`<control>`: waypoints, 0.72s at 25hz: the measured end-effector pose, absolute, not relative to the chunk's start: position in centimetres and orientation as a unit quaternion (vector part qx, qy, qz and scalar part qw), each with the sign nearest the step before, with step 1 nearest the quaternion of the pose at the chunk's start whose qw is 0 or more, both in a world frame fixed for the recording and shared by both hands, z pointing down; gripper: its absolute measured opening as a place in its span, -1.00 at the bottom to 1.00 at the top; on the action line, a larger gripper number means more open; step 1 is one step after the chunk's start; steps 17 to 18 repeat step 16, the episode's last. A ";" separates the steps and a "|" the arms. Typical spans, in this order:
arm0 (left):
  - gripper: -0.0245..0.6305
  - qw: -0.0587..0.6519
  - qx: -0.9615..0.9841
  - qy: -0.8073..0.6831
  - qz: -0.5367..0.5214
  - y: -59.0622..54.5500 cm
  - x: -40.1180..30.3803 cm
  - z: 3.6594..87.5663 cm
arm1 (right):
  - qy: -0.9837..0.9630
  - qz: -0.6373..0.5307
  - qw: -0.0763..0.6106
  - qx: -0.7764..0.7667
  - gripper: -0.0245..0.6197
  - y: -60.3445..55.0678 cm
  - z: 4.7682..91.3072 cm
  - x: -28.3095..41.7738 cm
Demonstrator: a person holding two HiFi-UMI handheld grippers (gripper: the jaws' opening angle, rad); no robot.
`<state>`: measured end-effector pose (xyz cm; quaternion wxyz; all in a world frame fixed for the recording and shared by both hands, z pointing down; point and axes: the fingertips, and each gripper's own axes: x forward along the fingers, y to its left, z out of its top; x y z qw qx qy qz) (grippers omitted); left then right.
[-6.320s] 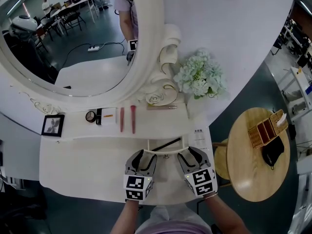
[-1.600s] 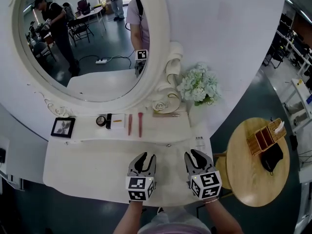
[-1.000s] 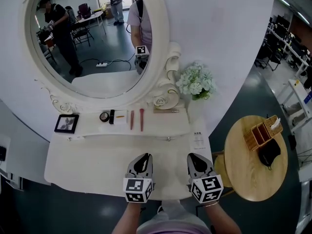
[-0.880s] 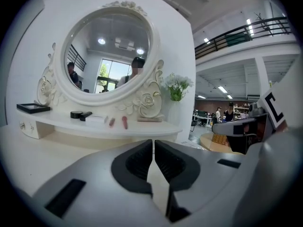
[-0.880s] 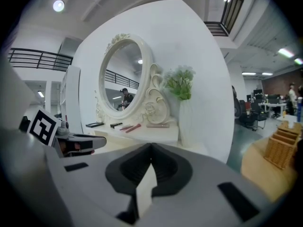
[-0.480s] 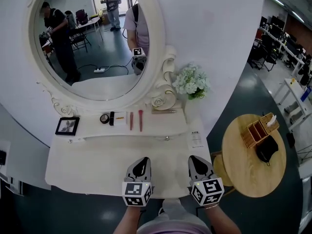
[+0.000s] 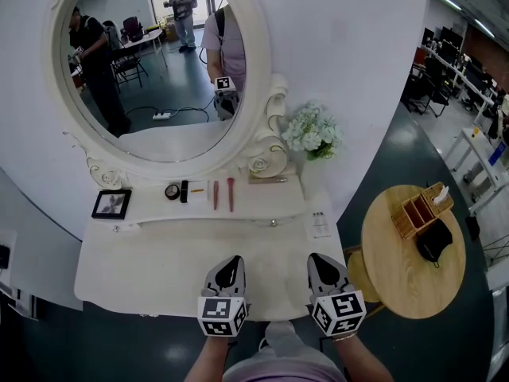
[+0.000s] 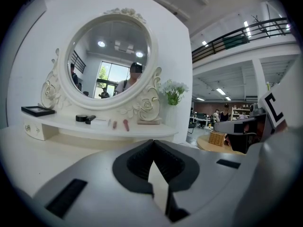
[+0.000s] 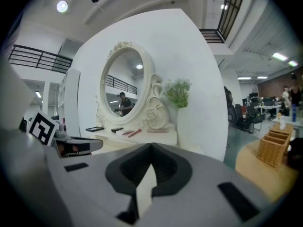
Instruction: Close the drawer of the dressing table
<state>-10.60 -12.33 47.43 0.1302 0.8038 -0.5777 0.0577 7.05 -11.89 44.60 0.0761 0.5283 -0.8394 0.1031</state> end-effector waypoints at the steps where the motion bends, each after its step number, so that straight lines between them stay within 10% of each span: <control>1: -0.92 0.131 0.804 -0.578 0.057 -12.3 -10.6 47.4 | -0.839 0.103 0.075 0.529 -0.91 -11.8 44.6 7.1; 18: -0.92 0.139 0.803 -0.577 0.047 -12.5 -10.6 47.5 | -0.839 0.100 0.075 0.530 -0.91 -11.6 44.6 7.2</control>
